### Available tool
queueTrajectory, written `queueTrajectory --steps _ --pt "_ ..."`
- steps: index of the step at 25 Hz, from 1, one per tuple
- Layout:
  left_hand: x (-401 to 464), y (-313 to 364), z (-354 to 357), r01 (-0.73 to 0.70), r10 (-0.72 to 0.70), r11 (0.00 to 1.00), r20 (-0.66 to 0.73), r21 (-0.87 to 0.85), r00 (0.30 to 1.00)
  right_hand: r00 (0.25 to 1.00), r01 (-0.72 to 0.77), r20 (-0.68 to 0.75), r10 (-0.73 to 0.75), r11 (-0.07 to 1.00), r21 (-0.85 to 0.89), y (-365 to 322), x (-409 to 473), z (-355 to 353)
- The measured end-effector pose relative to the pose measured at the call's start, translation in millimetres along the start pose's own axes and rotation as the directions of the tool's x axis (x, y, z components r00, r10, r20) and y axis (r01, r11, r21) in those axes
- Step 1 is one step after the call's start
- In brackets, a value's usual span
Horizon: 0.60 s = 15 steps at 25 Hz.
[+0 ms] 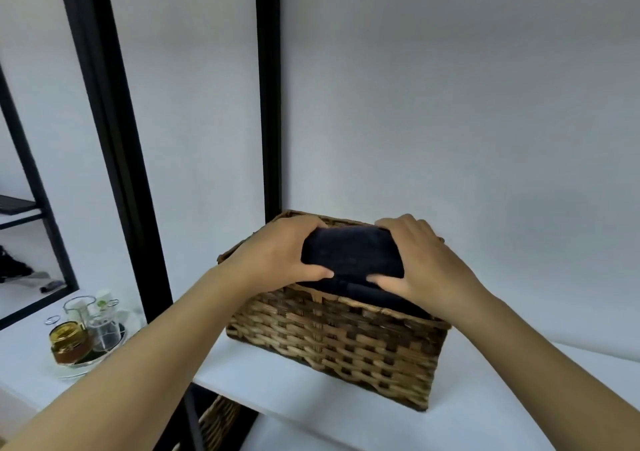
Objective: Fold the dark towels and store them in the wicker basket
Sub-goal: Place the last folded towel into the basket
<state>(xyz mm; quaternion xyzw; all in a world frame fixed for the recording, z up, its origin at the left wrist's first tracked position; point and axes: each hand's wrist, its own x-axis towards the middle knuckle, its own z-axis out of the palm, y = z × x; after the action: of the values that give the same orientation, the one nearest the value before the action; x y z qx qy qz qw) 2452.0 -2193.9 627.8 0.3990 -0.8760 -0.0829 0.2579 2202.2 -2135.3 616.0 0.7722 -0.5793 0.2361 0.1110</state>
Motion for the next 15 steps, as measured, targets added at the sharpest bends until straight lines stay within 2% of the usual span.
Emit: queueTrajectory --steps 3,5,8,10,12,13,15 --pt "26.3 -21.4 -2.1 0.062 -0.069 0.984 -0.035 -0.166 0.997 0.995 0.011 -0.095 0.008 0.981 0.195 14.8 32.4 15.0" --pt "49.8 -33.9 -5.8 0.120 -0.134 0.960 -0.041 -0.252 0.990 0.986 -0.029 -0.138 0.091 0.918 0.395 25.1 52.6 24.5" --pt "81.3 -51.8 -1.1 0.205 -0.233 0.877 -0.013 -0.434 0.972 0.972 -0.137 -0.088 0.217 0.830 0.540 38.5 73.7 37.4" --pt "99.2 -68.8 12.9 0.280 -0.278 0.715 0.107 -0.641 0.954 0.952 -0.244 -0.008 0.306 0.775 0.582 52.5 84.3 51.0" --pt "110.7 -86.4 29.2 0.410 -0.259 0.527 0.318 -0.744 0.912 0.905 -0.401 0.144 0.400 0.692 0.600 67.3 94.6 64.9" --pt "116.3 -95.0 36.8 0.474 -0.240 0.493 0.410 -0.730 0.880 0.876 -0.476 0.238 0.420 0.669 0.571 74.4 99.8 72.2" --pt "131.7 -111.6 50.0 0.564 -0.209 0.492 0.538 -0.664 0.816 0.829 -0.558 0.378 0.413 0.665 0.496 84.0 106.9 83.6"
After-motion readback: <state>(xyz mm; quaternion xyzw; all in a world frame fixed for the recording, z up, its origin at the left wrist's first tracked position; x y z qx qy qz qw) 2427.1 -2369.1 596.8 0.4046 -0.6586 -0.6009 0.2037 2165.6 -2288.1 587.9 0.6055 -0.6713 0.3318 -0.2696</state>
